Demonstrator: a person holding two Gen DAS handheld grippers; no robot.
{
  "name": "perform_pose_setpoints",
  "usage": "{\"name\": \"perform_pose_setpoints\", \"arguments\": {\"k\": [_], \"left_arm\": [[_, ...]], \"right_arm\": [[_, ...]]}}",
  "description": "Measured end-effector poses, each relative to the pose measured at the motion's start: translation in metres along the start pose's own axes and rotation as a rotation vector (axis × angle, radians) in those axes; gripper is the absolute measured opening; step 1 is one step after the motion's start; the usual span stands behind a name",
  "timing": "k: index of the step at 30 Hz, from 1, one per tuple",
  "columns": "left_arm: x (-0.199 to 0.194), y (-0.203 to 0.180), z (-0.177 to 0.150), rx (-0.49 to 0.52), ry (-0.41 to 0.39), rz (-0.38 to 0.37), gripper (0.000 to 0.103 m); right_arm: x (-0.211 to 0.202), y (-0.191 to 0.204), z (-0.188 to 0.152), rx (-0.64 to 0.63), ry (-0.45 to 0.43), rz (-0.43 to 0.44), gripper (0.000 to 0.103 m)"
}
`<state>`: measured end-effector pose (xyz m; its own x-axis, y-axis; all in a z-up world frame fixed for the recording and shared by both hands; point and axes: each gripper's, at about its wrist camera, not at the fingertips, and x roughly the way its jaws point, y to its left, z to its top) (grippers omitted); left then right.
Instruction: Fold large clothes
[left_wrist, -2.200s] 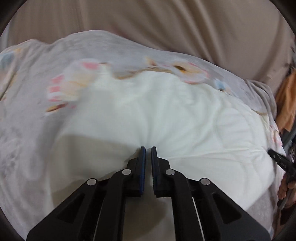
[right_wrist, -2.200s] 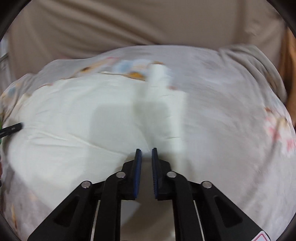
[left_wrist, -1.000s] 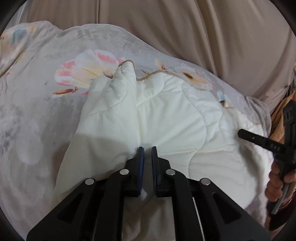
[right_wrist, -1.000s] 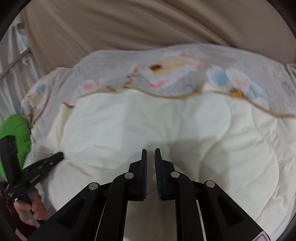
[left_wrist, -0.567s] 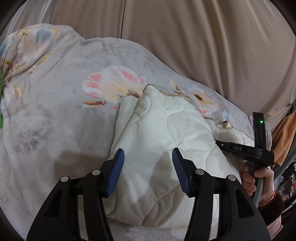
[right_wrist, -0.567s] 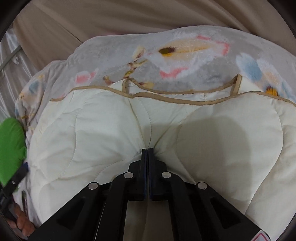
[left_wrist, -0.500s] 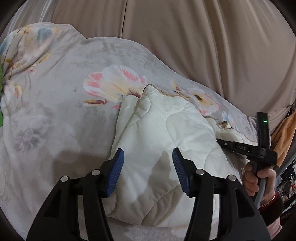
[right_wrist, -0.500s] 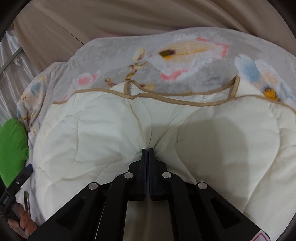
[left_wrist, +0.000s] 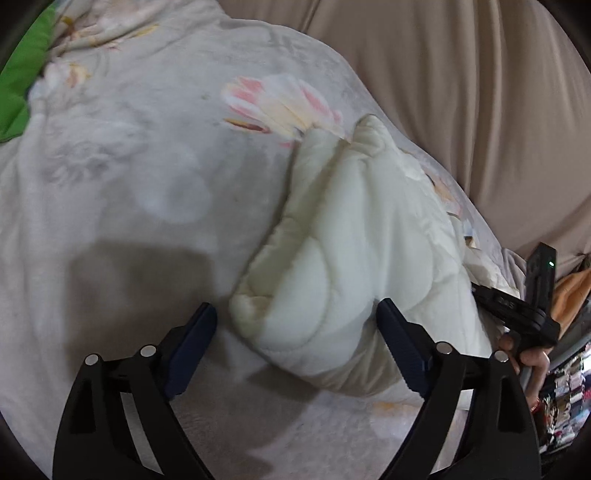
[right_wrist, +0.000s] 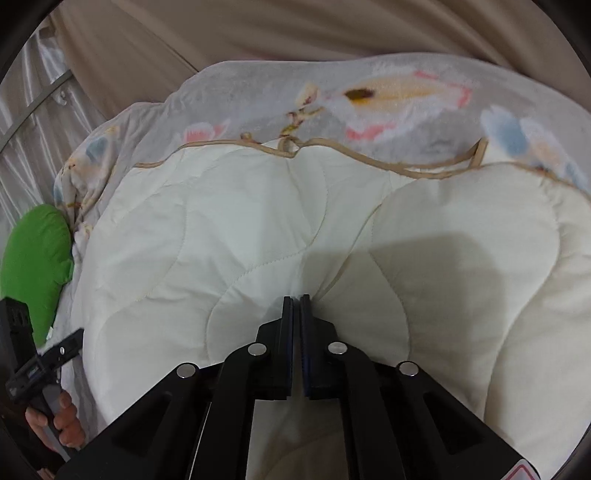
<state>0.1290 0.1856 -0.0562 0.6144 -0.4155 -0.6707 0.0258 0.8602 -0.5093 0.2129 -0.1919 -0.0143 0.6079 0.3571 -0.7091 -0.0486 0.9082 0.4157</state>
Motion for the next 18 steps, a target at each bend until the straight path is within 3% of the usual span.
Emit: {"name": "perform_pose_setpoints", "arguments": {"k": [4,6,9,14,18], "left_arm": [[0.012,-0.013,0.014,-0.011,0.036,-0.069,0.08],[0.009,-0.024,0.022,0.004,0.029,-0.102,0.058],[-0.01,-0.053,0.03,0.071,-0.027,-0.148,0.036],[-0.055,-0.115,0.031,0.197,-0.114,-0.235,0.027],[-0.075,-0.154,0.022,0.29,-0.135,-0.27,0.026]], "right_arm": [[0.007,-0.003,0.001,-0.001,-0.015,0.016,0.0],[0.008,0.0,0.001,-0.022,-0.026,0.002,0.0],[0.008,0.001,0.001,-0.039,-0.034,-0.005,0.0],[-0.017,-0.006,-0.004,0.0,-0.085,0.022,0.0],[-0.074,-0.008,-0.028,-0.023,-0.136,0.049,0.011]]}}
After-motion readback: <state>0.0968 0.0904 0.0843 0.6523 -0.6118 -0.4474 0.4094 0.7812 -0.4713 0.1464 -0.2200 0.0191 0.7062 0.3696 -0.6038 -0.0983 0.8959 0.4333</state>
